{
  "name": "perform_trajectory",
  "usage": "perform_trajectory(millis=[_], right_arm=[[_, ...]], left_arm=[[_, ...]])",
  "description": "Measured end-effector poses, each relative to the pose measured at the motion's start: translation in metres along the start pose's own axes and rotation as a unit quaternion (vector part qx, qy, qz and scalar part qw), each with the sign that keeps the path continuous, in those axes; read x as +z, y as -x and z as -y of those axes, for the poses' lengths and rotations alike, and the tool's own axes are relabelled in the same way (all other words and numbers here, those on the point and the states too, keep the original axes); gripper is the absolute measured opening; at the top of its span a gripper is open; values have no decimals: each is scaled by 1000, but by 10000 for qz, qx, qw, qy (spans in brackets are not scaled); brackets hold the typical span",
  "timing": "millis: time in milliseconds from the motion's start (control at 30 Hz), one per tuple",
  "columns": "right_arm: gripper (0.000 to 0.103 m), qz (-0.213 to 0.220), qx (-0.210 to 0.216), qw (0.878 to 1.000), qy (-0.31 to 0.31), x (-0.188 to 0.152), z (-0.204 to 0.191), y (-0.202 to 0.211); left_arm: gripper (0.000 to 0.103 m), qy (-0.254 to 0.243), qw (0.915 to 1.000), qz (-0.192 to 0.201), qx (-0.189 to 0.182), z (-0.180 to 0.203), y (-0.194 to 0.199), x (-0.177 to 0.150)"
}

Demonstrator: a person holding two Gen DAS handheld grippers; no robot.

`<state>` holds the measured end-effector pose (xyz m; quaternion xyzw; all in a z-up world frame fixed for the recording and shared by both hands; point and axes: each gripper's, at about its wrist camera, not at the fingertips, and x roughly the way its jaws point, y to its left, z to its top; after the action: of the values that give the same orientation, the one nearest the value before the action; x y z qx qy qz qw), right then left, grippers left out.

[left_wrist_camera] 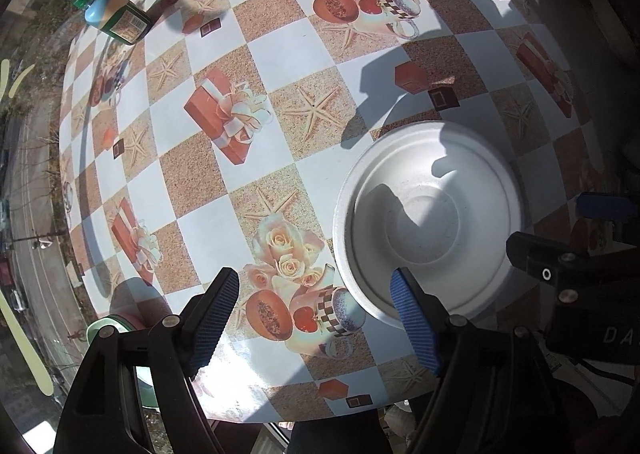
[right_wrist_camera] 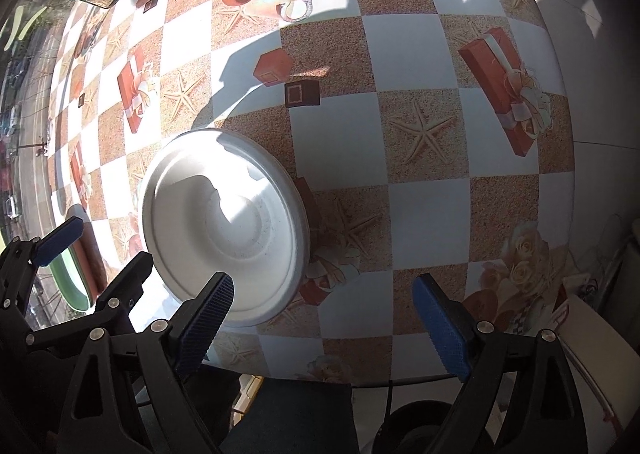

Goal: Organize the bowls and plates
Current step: 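Lower the bowl into the stack and open both grippers, then close both grippers on the rim of the white bowl stack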

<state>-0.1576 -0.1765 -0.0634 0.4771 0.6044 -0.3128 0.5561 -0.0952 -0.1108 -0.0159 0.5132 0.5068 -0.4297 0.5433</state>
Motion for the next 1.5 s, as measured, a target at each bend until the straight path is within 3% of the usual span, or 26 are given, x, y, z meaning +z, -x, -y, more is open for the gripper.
perform_trajectory(millis=[300,333,367,1500], right_arm=[[92,48,93,9999,83,-1,-8,-1],[101,51,106,9999,85,0,-8,-2],[103,78,130,9998,86,2,-10,0],[103,-210,43,9998,25,12,-5,-18]], left_arm=[[81,101,9999,-70,112,-9,-3,-2],[81,115,9998,-83,124,-9,-3,-2],[81,131,9998,-93,133,-10,-3,-3],[81,346,9989,-288,123,-13,-10,-1]])
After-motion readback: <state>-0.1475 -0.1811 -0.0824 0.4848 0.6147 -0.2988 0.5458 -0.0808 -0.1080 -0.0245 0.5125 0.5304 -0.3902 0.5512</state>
